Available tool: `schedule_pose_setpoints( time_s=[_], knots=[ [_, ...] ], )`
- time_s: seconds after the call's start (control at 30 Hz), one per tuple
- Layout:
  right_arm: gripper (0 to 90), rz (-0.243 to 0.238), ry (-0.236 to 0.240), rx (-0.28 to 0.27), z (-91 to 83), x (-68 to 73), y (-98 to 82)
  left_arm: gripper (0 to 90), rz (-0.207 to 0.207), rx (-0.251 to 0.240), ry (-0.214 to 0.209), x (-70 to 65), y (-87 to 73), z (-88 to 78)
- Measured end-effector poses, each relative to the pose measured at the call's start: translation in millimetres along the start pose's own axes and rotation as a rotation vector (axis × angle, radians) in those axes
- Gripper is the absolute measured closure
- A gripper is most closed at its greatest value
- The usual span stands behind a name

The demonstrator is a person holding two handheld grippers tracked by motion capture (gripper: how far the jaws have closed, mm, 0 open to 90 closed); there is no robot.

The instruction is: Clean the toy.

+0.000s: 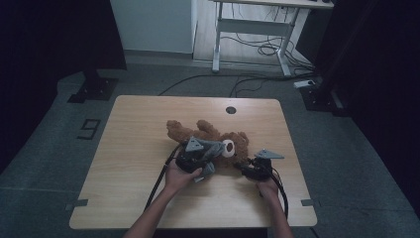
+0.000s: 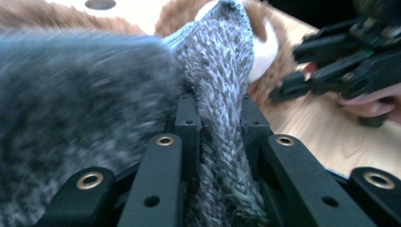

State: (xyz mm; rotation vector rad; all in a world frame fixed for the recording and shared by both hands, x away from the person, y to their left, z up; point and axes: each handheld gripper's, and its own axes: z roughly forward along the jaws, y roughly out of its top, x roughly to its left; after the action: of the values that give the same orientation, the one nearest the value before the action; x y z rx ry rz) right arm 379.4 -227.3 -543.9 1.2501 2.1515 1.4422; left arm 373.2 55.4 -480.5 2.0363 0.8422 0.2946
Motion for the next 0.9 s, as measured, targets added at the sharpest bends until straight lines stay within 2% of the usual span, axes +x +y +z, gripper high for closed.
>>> schedule_pose_setpoints(
  time_s=[0.13,0.2,0.53,0.63,0.67,0.7,0.77,0.8,0.83,0.9],
  knots=[
    [53.4,-0.002,0.0,0.006,0.1,-0.3,-0.2,74.8,-0.014,0.001,-0.007,0.3,-8.7,6.0],
    [53.5,-0.006,0.0,0.011,0.4,-0.2,-0.5,75.0,-0.02,0.01,-0.03,2.3,-14.0,8.0],
    [53.9,-0.008,0.007,0.021,-0.2,-1.2,-1.2,75.3,-0.039,0.043,-0.052,3.6,-32.1,4.9],
    [54.8,-0.008,0.006,0.019,-0.4,-1.3,-1.2,75.1,-0.036,0.035,-0.042,4.3,-32.5,-0.6],
    [56.2,-0.008,0.01,0.016,-0.7,-2.3,-1.1,75.0,-0.034,0.017,-0.015,6.1,-32.1,-8.5],
    [56.2,-0.008,0.01,0.016,-0.7,-2.3,-1.1,75.1,-0.034,0.017,-0.015,6.1,-32.1,-8.5],
    [57.2,-0.004,0.026,0.012,-0.9,-4.7,-1.3,75.1,-0.029,0.0,0.014,9.7,-32.4,-17.1],
    [57.3,-0.004,0.028,0.013,-1.1,-4.9,-1.3,75.2,-0.04,-0.017,0.035,16.1,-34.7,-25.9],
    [57.3,-0.004,0.028,0.013,-1.1,-4.9,-1.3,75.2,-0.04,-0.017,0.035,16.1,-34.7,-25.9],
    [57.4,-0.005,0.029,0.013,-1.0,-4.5,-1.4,75.2,-0.053,-0.029,0.059,24.1,-39.0,-37.3]
  ],
)
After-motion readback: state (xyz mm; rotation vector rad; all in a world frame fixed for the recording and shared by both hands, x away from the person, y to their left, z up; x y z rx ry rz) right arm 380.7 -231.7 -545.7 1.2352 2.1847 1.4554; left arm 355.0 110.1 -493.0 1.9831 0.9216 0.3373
